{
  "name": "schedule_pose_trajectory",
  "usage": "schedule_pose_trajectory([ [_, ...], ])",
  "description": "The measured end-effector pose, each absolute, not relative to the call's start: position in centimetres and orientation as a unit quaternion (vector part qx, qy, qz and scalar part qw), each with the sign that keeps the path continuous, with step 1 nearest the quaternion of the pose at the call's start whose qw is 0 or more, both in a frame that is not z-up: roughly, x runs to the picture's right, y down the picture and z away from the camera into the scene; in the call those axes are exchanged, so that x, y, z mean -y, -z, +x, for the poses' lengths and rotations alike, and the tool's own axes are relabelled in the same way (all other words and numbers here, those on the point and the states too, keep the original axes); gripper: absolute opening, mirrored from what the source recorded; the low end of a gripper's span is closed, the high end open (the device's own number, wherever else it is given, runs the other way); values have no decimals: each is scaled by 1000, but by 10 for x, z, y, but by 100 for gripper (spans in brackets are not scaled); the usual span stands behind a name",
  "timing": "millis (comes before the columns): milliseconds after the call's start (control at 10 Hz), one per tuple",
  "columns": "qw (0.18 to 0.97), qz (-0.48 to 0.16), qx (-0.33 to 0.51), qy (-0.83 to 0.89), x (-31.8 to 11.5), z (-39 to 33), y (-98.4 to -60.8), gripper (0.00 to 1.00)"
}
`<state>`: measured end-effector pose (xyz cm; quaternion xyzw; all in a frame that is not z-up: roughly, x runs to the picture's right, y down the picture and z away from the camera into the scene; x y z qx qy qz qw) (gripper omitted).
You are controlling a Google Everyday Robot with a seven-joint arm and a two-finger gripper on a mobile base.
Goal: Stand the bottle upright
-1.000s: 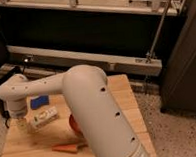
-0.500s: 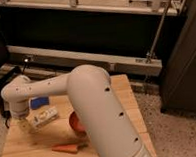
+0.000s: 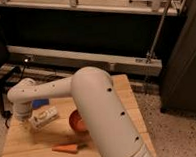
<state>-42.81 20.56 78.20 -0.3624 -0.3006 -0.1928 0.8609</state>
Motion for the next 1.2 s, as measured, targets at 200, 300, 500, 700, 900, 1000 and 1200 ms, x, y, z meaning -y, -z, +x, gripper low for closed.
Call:
schedule_pose_trajectory([
  [200,858,-363,305,199,-207,-431,-784,78],
  [300,855,-365,305,205,-210,-434,-785,74],
  [500,852,-370,303,210,-214,-436,-787,58],
  [700,850,-378,299,213,-218,-435,-792,55],
  [900,847,-385,295,218,-223,-437,-796,55],
  [1000,846,-389,293,219,-225,-436,-799,55],
  [1200,844,-396,287,219,-227,-433,-805,55],
])
